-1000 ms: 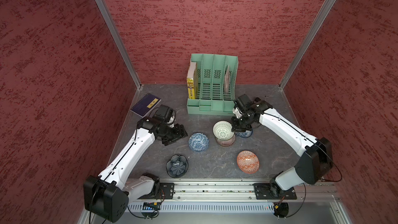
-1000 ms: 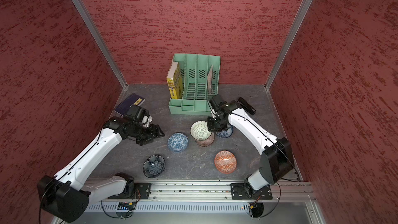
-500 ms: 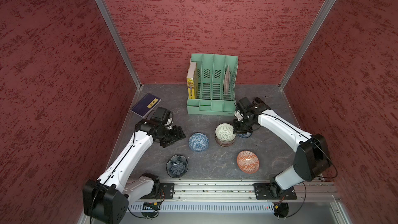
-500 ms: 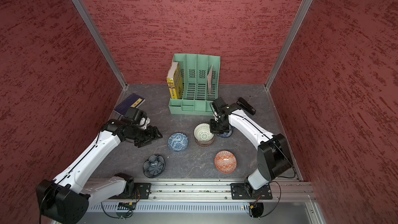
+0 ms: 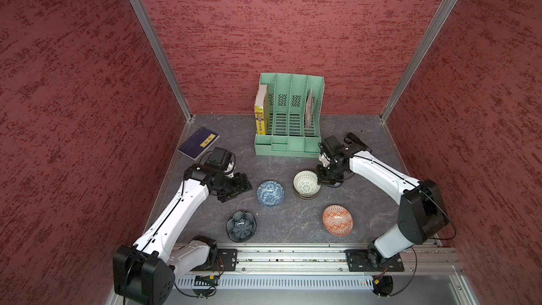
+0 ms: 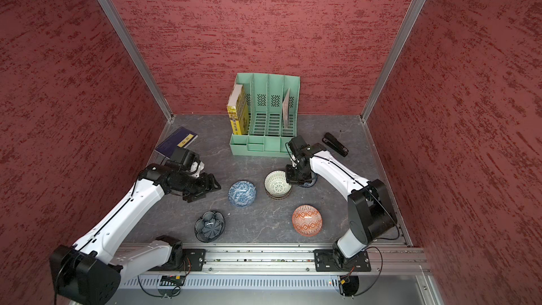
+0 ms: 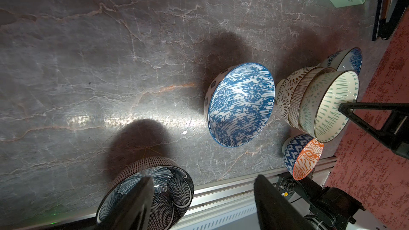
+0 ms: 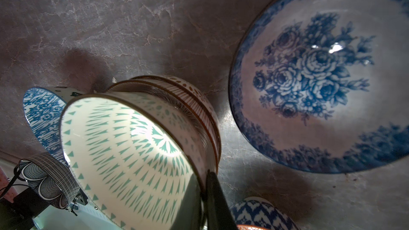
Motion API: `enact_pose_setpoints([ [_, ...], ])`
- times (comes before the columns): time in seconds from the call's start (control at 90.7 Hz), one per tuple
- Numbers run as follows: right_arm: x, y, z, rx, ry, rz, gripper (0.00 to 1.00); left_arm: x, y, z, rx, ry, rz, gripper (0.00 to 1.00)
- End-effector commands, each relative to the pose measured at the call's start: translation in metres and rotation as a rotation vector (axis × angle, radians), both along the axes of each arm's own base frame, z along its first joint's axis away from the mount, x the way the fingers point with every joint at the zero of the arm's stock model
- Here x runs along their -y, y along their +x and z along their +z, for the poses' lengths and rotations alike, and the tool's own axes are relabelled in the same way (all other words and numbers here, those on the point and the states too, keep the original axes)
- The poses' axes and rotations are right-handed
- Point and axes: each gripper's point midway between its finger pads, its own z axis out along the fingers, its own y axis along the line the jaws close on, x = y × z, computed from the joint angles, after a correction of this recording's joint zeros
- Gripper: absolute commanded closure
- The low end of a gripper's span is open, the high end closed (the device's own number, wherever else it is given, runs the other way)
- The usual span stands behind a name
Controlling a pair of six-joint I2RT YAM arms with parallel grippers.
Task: Stack the bowls
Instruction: Place the bowl on the bowl.
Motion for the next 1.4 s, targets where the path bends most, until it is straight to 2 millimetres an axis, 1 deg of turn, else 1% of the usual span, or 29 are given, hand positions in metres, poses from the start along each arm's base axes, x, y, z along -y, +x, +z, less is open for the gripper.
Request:
enact_pose_setpoints([
  [0.0,-0.003,0.009,0.006,0.050,0.025,-0.001,1.00,0.001,0.003,0.003,0.031,-0.015,-0.015,0.25],
  [0.209,-0.003,0.011,0.005,0.058,0.030,0.001,1.00,0.001,0.003,0.001,0.032,-0.014,-0.019,0.25],
  [0.386,-0.004,0.009,0.002,0.052,0.038,0.003,1.00,0.001,0.005,-0.001,0.030,-0.017,-0.020,0.25],
  [0.65,-0.004,0.008,0.003,0.057,0.042,0.003,1.00,0.001,0.005,-0.002,0.026,-0.019,-0.019,0.25],
  [0.882,-0.004,0.005,0.000,0.045,0.041,0.003,1.00,0.001,0.005,-0.002,0.026,-0.019,-0.018,0.25],
  [0.915,-0.003,0.005,0.001,0.042,0.040,0.004,0.97,0.001,0.005,-0.002,0.026,-0.020,-0.019,0.25],
  [1.168,-0.003,0.003,0.000,0.034,0.039,0.007,0.92,0.001,0.006,-0.003,0.022,-0.022,-0.017,0.25],
  [1.388,-0.003,0.000,-0.002,0.022,0.037,0.015,0.84,0.001,0.006,-0.003,0.024,-0.024,-0.019,0.25],
])
